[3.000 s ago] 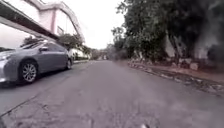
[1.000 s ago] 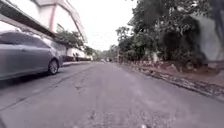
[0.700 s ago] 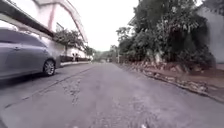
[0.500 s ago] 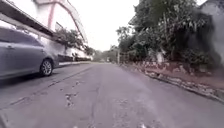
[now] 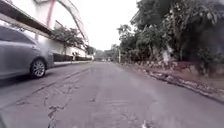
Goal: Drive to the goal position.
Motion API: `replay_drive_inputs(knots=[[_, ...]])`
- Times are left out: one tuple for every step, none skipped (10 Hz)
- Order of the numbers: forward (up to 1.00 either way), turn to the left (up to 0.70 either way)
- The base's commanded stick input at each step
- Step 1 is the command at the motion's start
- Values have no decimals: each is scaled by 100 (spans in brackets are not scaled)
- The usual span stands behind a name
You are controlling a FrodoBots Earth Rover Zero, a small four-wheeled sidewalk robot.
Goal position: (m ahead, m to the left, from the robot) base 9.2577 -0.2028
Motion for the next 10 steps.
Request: replay_drive_inputs(knots=[[100,1],[100,1],[100,1],[100,1],[100,1],[100,1],[100,1],[100,1],[100,1],[100,1]])
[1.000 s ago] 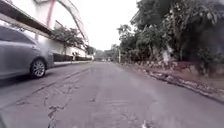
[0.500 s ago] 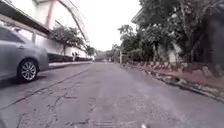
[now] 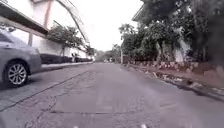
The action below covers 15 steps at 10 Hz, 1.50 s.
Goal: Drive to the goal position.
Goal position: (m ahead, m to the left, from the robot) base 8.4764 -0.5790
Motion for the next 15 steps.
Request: replay_drive_inputs(knots=[[100,1],[100,1],[100,1],[100,1],[100,1],[100,1],[100,1],[100,1],[100,1],[100,1],[100,1],[100,1],[100,1],[100,1],[100,1]])
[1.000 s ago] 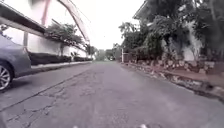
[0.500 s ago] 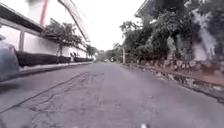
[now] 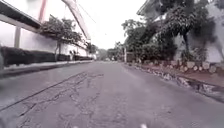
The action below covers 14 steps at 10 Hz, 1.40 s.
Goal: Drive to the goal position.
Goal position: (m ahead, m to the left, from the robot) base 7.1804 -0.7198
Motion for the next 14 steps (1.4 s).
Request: replay_drive_inputs(knots=[[100,1],[100,1],[100,1],[100,1],[100,1],[100,1],[100,1],[100,1],[100,1],[100,1],[100,1],[100,1],[100,1],[100,1]])
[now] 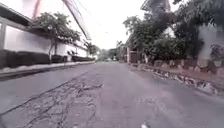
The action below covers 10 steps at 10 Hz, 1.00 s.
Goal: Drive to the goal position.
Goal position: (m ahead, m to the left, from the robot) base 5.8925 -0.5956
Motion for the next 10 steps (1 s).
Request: replay_drive_inputs(knots=[[100,1],[100,1],[100,1],[100,1],[100,1],[100,1],[100,1],[100,1],[100,1],[100,1]])
